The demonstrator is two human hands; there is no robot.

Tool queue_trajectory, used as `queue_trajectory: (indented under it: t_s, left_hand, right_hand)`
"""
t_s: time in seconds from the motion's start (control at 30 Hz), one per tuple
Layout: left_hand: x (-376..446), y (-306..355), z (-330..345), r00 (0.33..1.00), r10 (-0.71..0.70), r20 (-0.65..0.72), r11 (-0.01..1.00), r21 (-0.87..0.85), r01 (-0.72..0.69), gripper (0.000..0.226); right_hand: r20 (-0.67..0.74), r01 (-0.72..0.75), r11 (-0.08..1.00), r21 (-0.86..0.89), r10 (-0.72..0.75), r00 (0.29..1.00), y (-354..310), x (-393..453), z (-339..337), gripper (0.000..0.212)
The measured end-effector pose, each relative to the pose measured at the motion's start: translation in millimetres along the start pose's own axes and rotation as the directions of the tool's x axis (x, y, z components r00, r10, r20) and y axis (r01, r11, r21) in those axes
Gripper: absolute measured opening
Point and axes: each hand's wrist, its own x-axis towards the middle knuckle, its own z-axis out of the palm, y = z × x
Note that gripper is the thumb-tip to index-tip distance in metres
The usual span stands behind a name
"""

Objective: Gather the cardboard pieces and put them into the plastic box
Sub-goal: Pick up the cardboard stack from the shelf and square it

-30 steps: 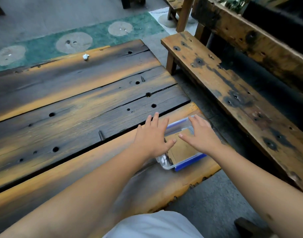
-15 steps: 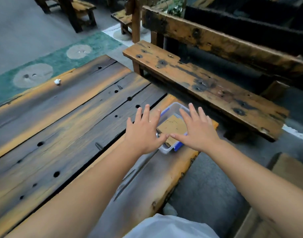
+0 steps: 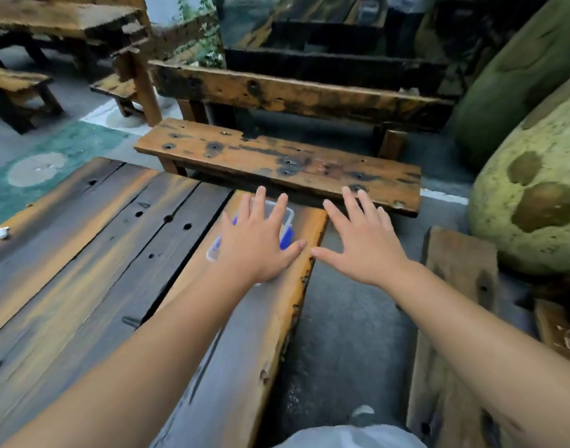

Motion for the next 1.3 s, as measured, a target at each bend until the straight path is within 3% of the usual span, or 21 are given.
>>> queue_trajectory:
  t_s: [0.3,0.7,0.93,1.13,1.23,1.3]
  left_hand:
    - [64.1,140.4,5.5,0.966,0.245,-0.086,0.968,-0.028,-0.248,0.087]
    - [115.4,354.8,2.8,0.794,0.604,-0.070,0.790,-0.074,-0.608,0.088]
    - [128.6,472.9,2.8,0.625,0.777,-0.074,0.613,-0.134,-0.778,0.088]
    - [143.7,564.7,9.4,0.439,0.895,-0.085,0.418,-0.188,-0.889,0.090]
    - [154.0,611.3,11.5,0.310,0.946,-0.096,0.285,-0.210,-0.935,0.090]
    - [157.1,628.6,10.4,0.263,0.958,-0.119,0.235,-0.207,-0.950,0.089]
  right_hand:
    - [-0.079,-0.230,0.972,-0.054,0.225,0.971,123.9,-58.0,-32.5,0.101]
    - [-0.145,-0.554,0.832,-0.035,0.544,0.826,294.3,-144.3,-73.8,0.108]
    - [-0.185,-0.743,0.669,0.005,0.731,0.657,363.4,-210.6,-94.1,0.104]
    - [-0.213,-0.901,0.434,0.008,0.881,0.422,405.9,-260.5,-104.6,0.099]
    - [-0.237,-0.957,0.291,0.010,0.930,0.281,421.5,-276.5,-113.0,0.100]
    - [-0.246,-0.969,0.245,0.017,0.941,0.234,425.7,-282.1,-117.7,0.099]
